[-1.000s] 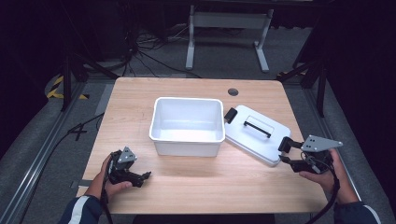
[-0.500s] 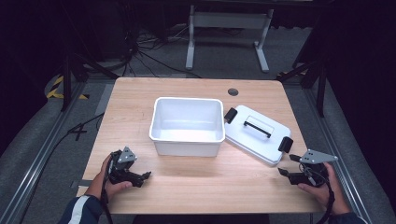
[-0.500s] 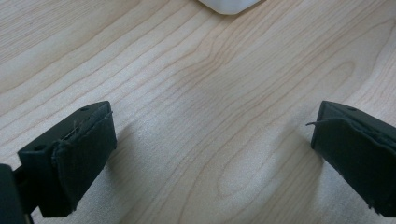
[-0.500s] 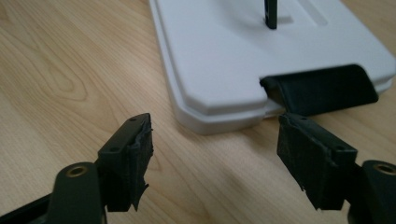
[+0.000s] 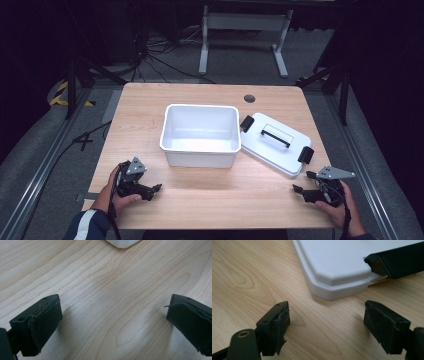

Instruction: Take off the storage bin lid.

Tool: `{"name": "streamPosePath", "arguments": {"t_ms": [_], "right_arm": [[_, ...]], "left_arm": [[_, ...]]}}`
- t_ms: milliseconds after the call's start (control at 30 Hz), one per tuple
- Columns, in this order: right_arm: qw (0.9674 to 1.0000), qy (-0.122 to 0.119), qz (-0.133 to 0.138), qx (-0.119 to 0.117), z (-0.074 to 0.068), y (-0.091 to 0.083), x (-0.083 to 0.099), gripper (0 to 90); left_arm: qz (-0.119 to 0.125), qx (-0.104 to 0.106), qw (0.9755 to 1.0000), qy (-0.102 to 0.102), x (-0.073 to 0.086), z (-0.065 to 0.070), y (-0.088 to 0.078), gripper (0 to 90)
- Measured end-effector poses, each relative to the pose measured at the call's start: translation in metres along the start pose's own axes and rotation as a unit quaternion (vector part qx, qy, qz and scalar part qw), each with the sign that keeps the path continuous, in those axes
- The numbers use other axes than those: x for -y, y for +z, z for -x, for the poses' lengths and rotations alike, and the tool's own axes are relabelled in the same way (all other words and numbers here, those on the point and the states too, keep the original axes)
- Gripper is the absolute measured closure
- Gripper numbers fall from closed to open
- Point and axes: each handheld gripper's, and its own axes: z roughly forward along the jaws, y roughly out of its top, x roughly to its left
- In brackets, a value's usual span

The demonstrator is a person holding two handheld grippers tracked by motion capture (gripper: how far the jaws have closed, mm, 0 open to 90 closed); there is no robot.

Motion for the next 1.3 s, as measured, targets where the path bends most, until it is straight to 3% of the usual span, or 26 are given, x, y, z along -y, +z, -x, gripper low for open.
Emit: {"name": "streamPosePath", "arguments": {"t_ms": [433,1300], "right_arm": [[1.0,0.003,-0.001,0.003,-0.0008,0.0001,0.0,20.6],[1.0,0.005,-0.001,0.005,-0.0011,-0.0002,0.0002,20.3]], "left_arm": [[0.004,-0.001,1.0,-0.007,0.0,0.0012,0.0011,0.5],[0.004,-0.003,1.0,-0.003,-0.0013,0.0006,0.0021,0.4]]}}
